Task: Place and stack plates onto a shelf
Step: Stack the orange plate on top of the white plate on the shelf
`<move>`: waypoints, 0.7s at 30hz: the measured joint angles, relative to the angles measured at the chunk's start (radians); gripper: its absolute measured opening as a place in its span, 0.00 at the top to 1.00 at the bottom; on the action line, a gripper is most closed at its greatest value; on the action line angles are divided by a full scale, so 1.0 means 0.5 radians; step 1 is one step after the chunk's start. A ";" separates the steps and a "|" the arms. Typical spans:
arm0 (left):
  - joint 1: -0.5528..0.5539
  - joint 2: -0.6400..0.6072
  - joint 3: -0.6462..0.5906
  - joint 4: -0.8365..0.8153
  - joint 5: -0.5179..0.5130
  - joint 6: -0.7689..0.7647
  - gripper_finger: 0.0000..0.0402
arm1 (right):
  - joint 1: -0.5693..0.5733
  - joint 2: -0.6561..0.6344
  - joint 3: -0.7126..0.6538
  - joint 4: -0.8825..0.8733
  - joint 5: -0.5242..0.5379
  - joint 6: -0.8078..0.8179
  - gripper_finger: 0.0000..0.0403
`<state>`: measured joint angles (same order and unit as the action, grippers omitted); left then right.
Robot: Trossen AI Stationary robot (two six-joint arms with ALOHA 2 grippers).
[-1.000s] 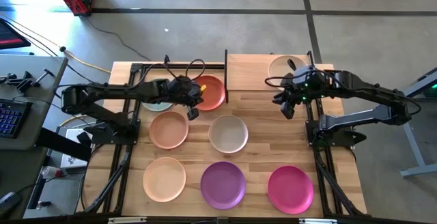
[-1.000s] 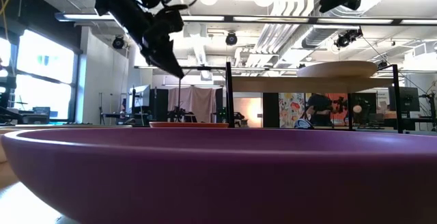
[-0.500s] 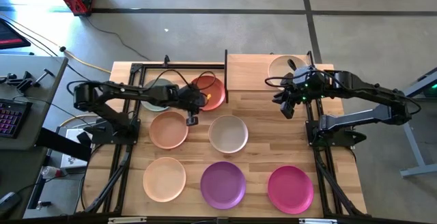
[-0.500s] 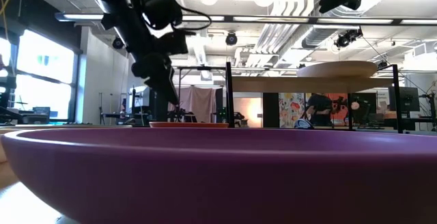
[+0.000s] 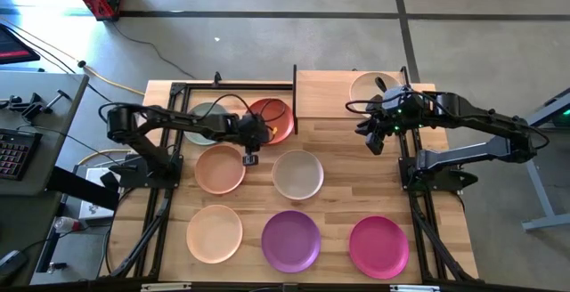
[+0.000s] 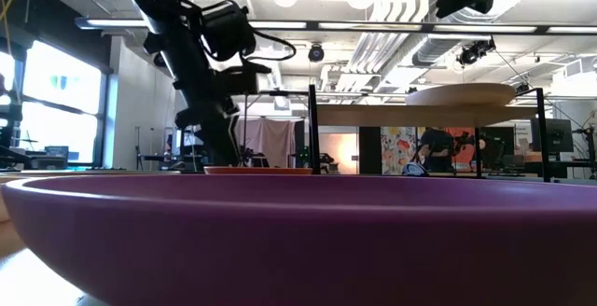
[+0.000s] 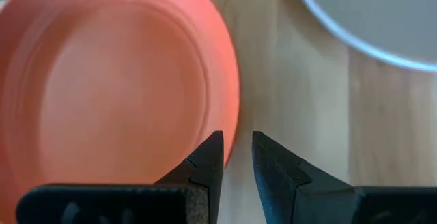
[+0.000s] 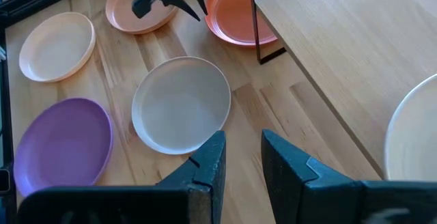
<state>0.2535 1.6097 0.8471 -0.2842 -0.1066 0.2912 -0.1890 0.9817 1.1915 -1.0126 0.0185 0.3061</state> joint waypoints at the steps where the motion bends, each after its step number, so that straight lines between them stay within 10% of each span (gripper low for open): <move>1: 0.001 0.011 0.000 -0.003 -0.011 0.009 0.84 | 0.000 0.000 0.000 0.000 0.000 0.000 0.82; 21: -0.006 0.177 0.000 0.031 -0.168 0.056 0.85 | 0.000 0.000 0.000 0.001 0.000 0.015 0.82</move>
<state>0.2504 1.6983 0.8471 -0.2685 -0.1904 0.3191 -0.1891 0.9817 1.1915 -1.0123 0.0185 0.3134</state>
